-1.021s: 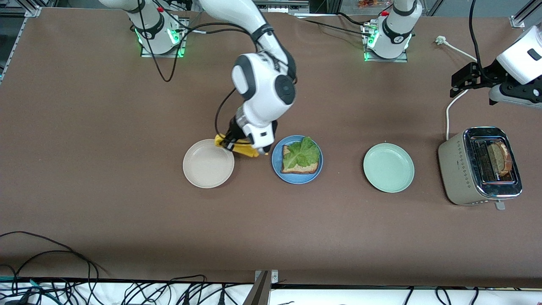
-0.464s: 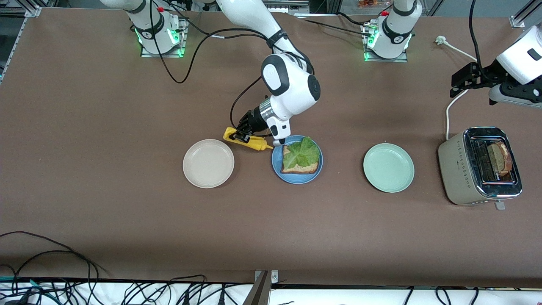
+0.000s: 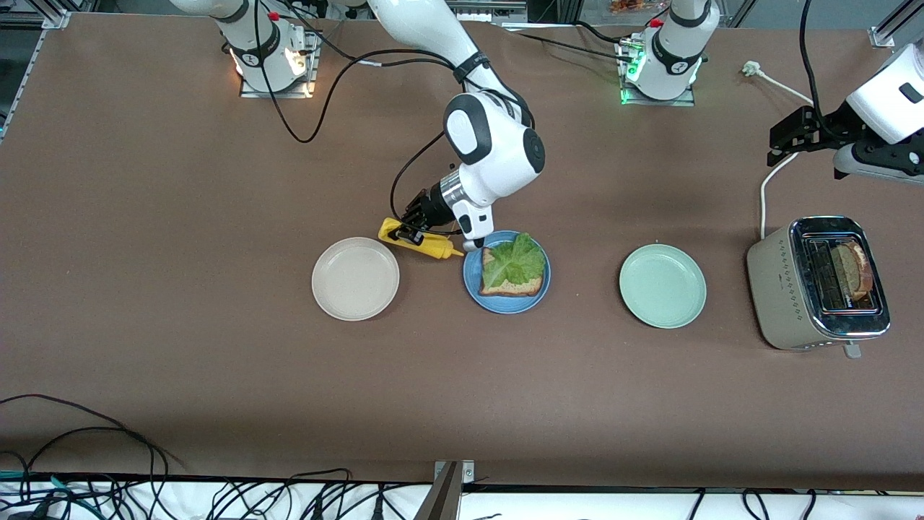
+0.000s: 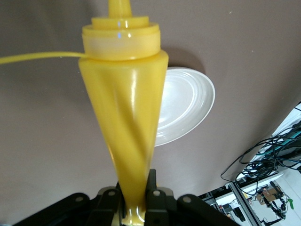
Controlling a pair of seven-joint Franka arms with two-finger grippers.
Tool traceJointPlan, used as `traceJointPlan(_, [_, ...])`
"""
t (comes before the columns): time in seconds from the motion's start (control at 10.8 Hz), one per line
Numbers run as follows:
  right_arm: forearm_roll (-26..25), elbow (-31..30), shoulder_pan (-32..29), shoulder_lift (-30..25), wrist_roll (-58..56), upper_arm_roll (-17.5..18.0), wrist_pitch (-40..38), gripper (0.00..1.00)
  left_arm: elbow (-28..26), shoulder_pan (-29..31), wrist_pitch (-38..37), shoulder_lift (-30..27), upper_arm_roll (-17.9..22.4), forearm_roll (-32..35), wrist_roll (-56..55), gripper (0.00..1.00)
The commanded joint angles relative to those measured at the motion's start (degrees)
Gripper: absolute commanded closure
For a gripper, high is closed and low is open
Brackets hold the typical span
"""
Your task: Make sandwich in blue plate with both arms
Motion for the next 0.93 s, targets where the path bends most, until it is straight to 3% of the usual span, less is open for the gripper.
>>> traceJointPlan(0.0, [-0.2,2.5,-2.2,-0.7,-0.8,-0.5,-0.6,0.99,1.2,0.4,-0.8,0.2,-0.2,-0.3,0.5,0.0])
traceJointPlan(0.09, [0.2,2.4,-3.8,-3.1,-0.8,1.9,0.7,0.99,1.2,0.4,-0.8,0.2,-0.2,-0.3,0.5,0.0])
traceJointPlan(0.65, [1.1,-2.5,-29.1,-22.9,-0.9,28.1,7.8,0.98,1.2,0.4,-0.8,0.2,-0.2,-0.3,0.4,0.0])
traceJointPlan(0.84, [8.9,-7.2,-36.0,-27.2,-3.9,31.6,10.4,0.98,1.2,0.4,-0.8,0.2,-0.2,-0.3,0.4,0.0])
